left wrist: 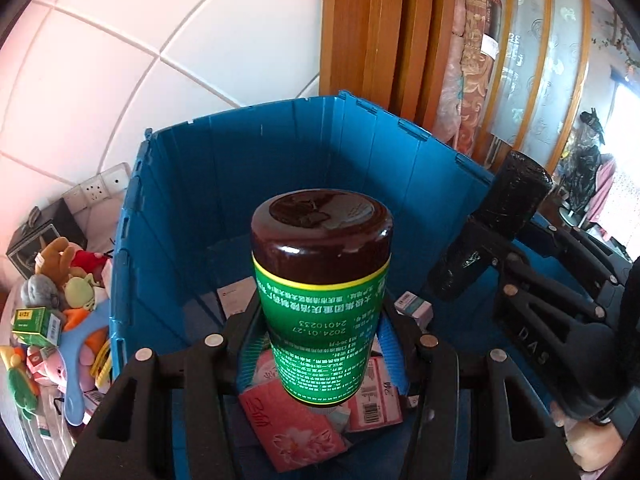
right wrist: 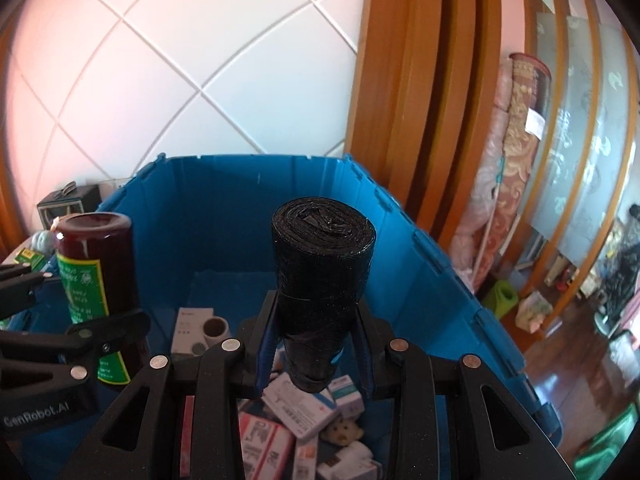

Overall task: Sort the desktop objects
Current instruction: 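Carry the bottle and bag roll into the blue crate and release them, then withdraw both tools from the crate back to the pile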

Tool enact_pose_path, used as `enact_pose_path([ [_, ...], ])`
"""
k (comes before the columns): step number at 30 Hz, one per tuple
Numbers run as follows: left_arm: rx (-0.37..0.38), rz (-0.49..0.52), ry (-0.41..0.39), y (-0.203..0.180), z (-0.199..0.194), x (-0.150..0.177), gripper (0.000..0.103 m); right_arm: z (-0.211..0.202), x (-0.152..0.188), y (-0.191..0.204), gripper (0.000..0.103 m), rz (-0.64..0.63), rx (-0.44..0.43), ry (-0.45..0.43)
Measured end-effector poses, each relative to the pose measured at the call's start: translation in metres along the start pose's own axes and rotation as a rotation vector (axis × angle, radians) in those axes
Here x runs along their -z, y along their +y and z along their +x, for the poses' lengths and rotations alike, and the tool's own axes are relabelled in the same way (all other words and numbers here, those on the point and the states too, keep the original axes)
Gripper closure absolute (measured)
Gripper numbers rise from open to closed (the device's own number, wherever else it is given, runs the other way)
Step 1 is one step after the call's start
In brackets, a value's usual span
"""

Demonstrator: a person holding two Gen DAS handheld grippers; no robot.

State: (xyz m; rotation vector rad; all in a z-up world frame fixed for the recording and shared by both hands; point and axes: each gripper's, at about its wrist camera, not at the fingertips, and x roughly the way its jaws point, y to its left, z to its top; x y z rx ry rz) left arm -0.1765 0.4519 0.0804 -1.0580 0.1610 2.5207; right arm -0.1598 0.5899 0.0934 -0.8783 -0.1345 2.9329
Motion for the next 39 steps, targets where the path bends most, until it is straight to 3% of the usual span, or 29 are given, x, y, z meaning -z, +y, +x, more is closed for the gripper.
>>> enact_pose_path([
  [4,-0.017,-0.012,-0.007,0.002,-0.002,0.003,0.043,0.004,-0.002,-0.007,0.070,0.030,-0.004,0.011],
  [8,-0.021,-0.011,-0.016,0.002,-0.005,0.004,0.040,0.006,-0.004,-0.005,0.066,0.034,0.022,0.035],
  [9,-0.023,-0.013,-0.017,0.003,-0.005,0.003,0.040,0.006,-0.004,-0.005,0.059,0.037,0.031,0.037],
  [11,-0.025,-0.018,-0.023,0.003,-0.006,0.002,0.040,0.006,-0.004,-0.004,0.033,0.043,0.034,0.043],
  [12,-0.028,-0.020,-0.032,0.004,-0.007,0.002,0.040,0.005,-0.005,-0.004,0.015,0.047,0.034,0.040],
  [13,-0.032,-0.020,-0.042,0.004,-0.009,0.002,0.040,0.003,-0.006,-0.004,0.008,0.047,0.041,0.031],
  [19,-0.062,-0.014,-0.149,0.008,-0.037,0.004,0.039,0.003,-0.006,-0.006,0.003,0.058,0.045,0.023],
  [21,-0.052,-0.031,-0.190,0.014,-0.053,0.006,0.034,0.002,-0.006,-0.009,0.000,0.074,0.035,0.020],
  [23,-0.060,-0.039,-0.251,0.021,-0.073,0.010,0.022,0.002,-0.005,-0.010,0.000,0.082,0.021,0.017],
  [30,-0.072,-0.037,-0.341,0.055,-0.109,0.034,0.021,-0.012,0.002,-0.009,0.000,0.111,-0.035,-0.002],
  [33,-0.067,-0.106,-0.392,0.084,-0.120,0.047,0.021,-0.038,0.003,0.007,0.000,0.120,-0.108,-0.070],
  [39,-0.187,-0.216,-0.422,0.148,-0.143,0.078,0.021,-0.098,-0.002,0.057,0.000,0.133,-0.269,-0.264],
])
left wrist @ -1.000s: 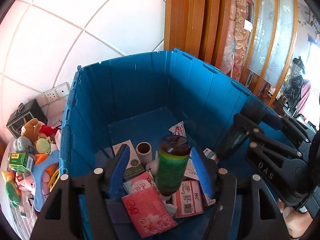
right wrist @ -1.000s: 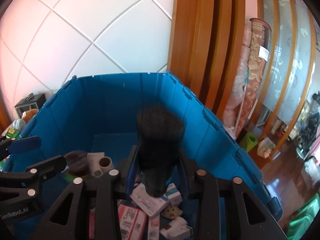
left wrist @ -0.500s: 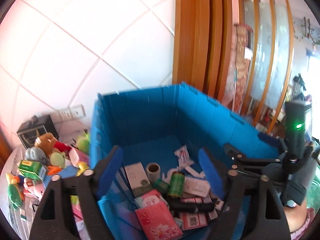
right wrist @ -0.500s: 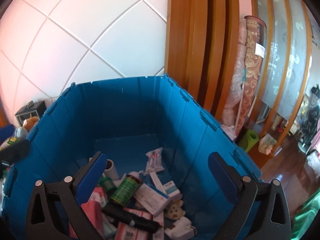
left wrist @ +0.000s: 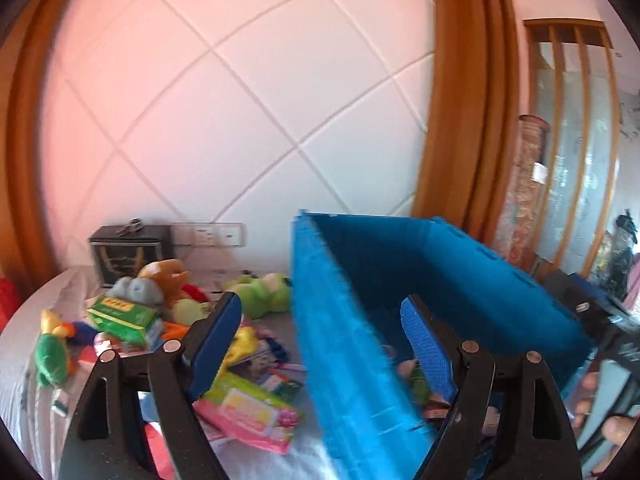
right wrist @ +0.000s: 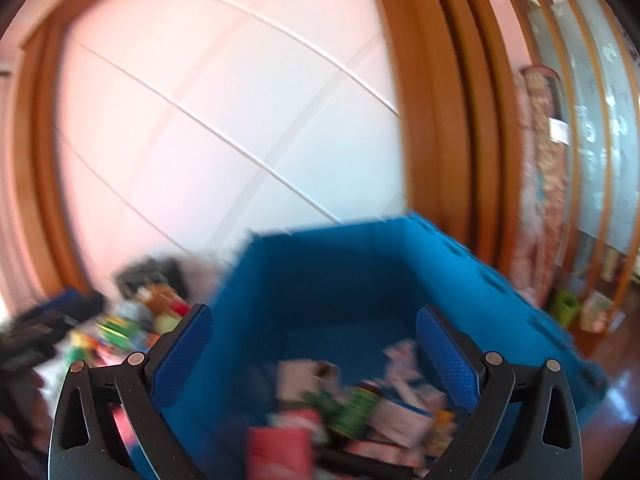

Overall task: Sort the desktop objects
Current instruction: 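Withdraw both tools from the crate back to the pile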

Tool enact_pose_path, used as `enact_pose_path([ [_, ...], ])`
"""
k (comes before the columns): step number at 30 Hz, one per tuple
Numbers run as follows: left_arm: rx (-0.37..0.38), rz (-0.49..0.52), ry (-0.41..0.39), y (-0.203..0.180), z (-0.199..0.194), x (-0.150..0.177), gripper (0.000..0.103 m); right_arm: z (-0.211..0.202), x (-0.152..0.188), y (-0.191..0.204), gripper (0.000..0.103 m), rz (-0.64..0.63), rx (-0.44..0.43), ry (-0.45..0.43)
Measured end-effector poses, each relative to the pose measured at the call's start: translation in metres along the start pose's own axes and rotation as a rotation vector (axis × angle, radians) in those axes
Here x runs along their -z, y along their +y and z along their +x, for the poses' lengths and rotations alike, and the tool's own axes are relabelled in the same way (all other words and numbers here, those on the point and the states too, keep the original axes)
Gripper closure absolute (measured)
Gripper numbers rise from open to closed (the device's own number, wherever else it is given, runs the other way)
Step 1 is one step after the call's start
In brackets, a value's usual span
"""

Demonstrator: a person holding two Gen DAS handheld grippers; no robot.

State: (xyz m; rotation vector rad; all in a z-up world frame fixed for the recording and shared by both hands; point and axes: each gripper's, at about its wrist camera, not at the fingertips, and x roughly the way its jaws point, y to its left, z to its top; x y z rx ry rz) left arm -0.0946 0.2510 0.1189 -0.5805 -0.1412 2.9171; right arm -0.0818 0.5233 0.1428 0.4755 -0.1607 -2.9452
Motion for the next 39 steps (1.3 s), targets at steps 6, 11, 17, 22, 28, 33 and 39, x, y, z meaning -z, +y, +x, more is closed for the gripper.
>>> enact_pose_path([
  [6,-0.103,-0.038,0.078,0.088,-0.003,0.021,0.021,-0.003,0.000,0.079,0.000,-0.049,-0.128,-0.035],
  [11,-0.186,-0.055,0.142,0.166,-0.009,0.051,0.021,0.013,0.014,0.146,0.000,-0.121,-0.146,-0.006],
  [17,-0.280,-0.079,0.198,0.260,-0.017,0.092,0.021,0.035,0.039,0.202,0.000,-0.133,-0.173,0.069],
  [22,-0.362,-0.116,0.308,0.341,-0.012,0.135,0.021,0.058,0.074,0.237,0.000,-0.137,-0.177,0.140],
  [28,-0.446,-0.179,0.482,0.420,0.004,0.197,0.021,0.109,0.130,0.255,0.000,-0.142,-0.150,0.320],
  [33,-0.492,-0.207,0.547,0.459,0.022,0.226,0.021,0.152,0.177,0.260,0.000,-0.135,-0.115,0.473],
  [39,-0.486,-0.201,0.592,0.476,0.069,0.232,0.021,0.191,0.211,0.252,0.000,-0.124,-0.069,0.613],
])
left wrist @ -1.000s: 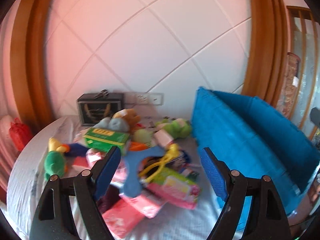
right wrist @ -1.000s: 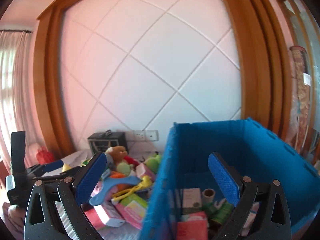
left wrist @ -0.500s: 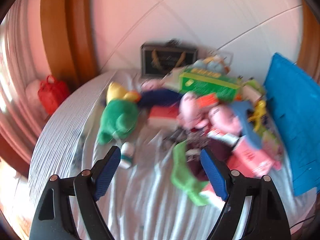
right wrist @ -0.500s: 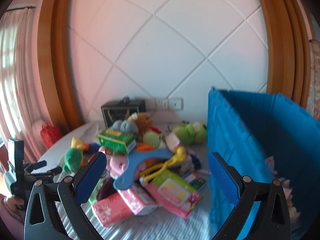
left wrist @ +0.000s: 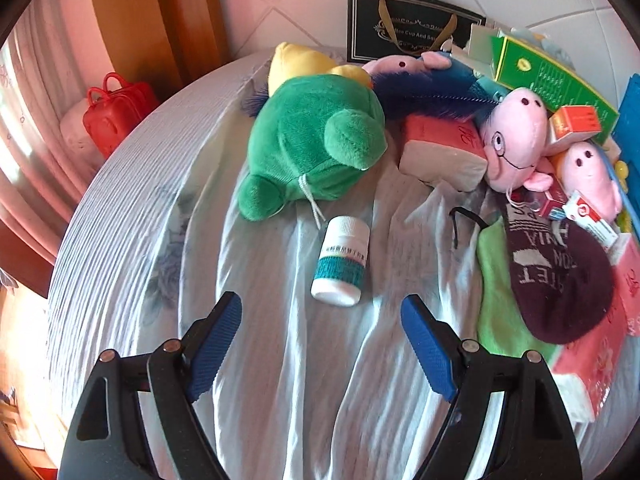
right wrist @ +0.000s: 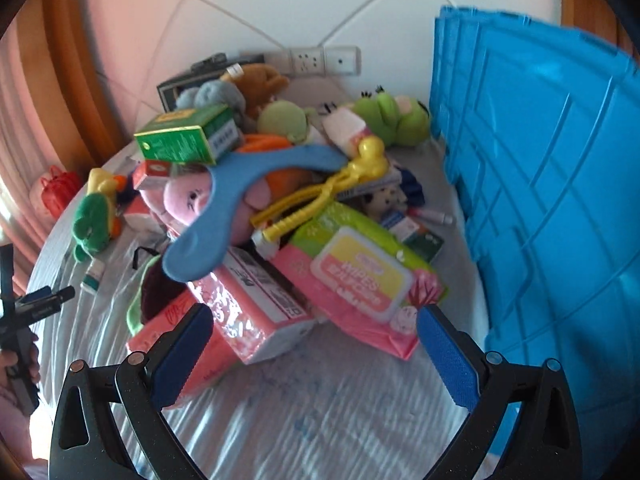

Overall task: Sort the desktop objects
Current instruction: 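Withdraw both tools from the crate back to the pile, then grasp the white pill bottle with the left tool while the right tool grasps a pink tissue pack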

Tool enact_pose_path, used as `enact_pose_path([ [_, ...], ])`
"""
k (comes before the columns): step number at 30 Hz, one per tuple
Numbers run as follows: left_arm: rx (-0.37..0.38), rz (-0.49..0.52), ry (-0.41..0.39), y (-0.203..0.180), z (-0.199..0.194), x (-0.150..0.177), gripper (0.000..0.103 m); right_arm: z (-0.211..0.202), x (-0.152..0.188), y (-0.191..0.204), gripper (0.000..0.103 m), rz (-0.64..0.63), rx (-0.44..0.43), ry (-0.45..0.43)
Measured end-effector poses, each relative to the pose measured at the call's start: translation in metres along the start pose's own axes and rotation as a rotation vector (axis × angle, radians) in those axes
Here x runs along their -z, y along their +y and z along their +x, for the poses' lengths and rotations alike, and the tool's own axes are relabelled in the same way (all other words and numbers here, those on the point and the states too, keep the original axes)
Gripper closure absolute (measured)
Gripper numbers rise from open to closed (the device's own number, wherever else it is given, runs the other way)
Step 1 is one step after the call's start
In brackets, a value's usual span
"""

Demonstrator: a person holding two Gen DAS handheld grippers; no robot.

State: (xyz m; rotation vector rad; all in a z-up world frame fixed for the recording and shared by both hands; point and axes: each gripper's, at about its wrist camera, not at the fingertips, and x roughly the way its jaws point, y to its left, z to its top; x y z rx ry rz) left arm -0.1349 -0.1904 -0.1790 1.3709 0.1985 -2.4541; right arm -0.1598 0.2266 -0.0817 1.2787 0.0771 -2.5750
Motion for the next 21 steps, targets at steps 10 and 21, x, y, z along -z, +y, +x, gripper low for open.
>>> enact_pose_path([
  [10,0.024,0.044,0.101,-0.021,0.058,-0.024,0.021,0.047,-0.001,0.024,0.000,-0.064,-0.058,0.113],
  [21,0.101,0.034,0.139,-0.004,0.063,-0.016,0.069,0.095,0.003,0.051,0.000,-0.164,-0.079,0.231],
])
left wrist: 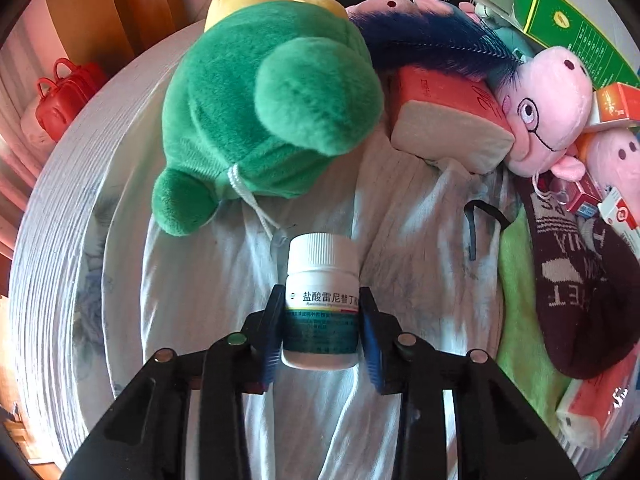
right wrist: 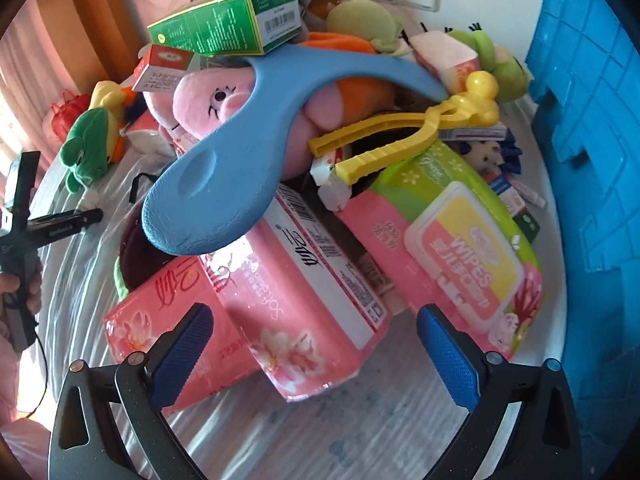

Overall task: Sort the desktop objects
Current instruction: 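Grasp the white pill bottle with the left tool while the right tool grasps a pink tissue pack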

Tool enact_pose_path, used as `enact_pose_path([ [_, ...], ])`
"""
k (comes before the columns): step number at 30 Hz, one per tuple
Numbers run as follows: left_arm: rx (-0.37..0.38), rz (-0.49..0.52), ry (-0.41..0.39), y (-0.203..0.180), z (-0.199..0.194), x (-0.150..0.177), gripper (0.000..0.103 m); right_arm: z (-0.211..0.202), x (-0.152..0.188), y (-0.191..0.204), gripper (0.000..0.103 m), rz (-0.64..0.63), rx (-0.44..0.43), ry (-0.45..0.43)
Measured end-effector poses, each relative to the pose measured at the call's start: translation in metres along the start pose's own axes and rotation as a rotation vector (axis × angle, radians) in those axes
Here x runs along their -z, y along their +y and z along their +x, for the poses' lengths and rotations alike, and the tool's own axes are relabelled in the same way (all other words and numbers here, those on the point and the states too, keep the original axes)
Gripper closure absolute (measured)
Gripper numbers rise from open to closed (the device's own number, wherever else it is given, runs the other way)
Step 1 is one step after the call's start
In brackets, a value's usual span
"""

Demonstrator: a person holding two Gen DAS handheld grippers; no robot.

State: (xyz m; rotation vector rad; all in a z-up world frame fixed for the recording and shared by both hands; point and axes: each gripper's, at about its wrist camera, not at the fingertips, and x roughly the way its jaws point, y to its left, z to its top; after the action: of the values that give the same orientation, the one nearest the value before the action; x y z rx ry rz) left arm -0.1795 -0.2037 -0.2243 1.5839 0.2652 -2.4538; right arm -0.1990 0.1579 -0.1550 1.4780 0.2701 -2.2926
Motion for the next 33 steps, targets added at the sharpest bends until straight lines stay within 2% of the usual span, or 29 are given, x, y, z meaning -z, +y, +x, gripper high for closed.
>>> enact_pose_path([
  [6,-0.025,0.008,-0.008,0.001,-0.009,0.003,0.069,0.015,-0.005,0.002,0.000,-0.018,-0.008,0.036],
  [9,-0.009,0.002,-0.032,-0.003,-0.023,0.004,0.069,0.018,-0.010,-0.001,0.000,-0.010,0.003,0.029],
  [11,0.000,0.007,-0.047,-0.007,-0.030,0.006,0.080,0.020,-0.012,-0.004,0.000,0.010,0.006,0.015],
  [14,0.016,0.033,-0.052,-0.017,-0.035,0.010,0.089,0.024,-0.013,-0.008,0.000,0.038,-0.007,0.029],
  [15,0.019,0.040,-0.051,-0.021,-0.035,0.016,0.091,0.023,-0.012,-0.008,0.003,0.044,-0.003,0.031],
  [16,0.021,0.046,-0.045,-0.024,-0.035,0.018,0.093,0.021,-0.012,-0.008,0.022,0.046,0.005,0.030],
  [18,0.021,0.046,-0.034,-0.029,-0.036,0.024,0.093,0.016,-0.010,-0.008,0.036,0.045,0.021,0.029],
  [22,0.013,0.028,-0.016,-0.021,-0.024,0.026,0.093,0.007,-0.001,-0.009,0.040,0.051,0.011,0.030],
  [24,0.049,0.018,-0.014,-0.016,-0.025,0.030,0.094,-0.001,0.005,-0.010,0.041,0.059,0.004,0.019],
  [26,0.079,0.002,-0.036,-0.011,-0.032,0.034,0.096,-0.008,0.011,-0.011,0.043,0.064,0.010,0.010],
  [29,0.081,0.017,-0.089,-0.008,-0.049,0.040,0.096,-0.019,0.021,-0.015,0.043,0.072,0.013,-0.001],
  [33,0.096,0.020,-0.116,-0.007,-0.061,0.043,0.097,-0.026,0.033,-0.011,0.044,0.083,0.019,-0.015],
])
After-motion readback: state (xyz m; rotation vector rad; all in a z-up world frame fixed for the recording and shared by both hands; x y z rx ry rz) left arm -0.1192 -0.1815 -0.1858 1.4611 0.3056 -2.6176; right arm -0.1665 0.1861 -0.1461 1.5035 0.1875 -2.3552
